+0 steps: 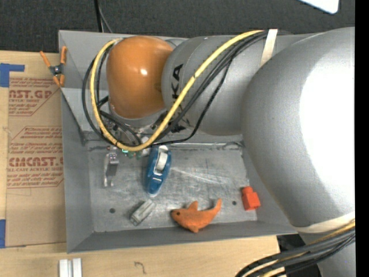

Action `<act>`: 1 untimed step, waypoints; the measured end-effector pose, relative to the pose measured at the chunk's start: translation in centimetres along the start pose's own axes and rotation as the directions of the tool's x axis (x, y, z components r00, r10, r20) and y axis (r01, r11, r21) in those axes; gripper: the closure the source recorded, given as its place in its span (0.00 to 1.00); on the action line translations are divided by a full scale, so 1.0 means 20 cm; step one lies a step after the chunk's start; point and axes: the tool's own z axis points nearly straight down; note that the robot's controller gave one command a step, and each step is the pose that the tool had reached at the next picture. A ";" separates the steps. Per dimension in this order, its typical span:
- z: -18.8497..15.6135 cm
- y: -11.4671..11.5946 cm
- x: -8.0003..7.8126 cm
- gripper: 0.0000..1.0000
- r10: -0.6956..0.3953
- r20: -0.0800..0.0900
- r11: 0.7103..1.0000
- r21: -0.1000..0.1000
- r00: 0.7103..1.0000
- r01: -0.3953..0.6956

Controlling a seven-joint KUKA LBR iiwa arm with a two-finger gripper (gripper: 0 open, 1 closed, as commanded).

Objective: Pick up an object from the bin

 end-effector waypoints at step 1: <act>-0.02 0.00 -0.01 0.00 0.002 0.007 1.000 -0.001 1.000 -0.002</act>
Offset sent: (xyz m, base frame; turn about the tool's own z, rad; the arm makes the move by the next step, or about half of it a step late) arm -0.0118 -0.0253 0.0852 -0.5106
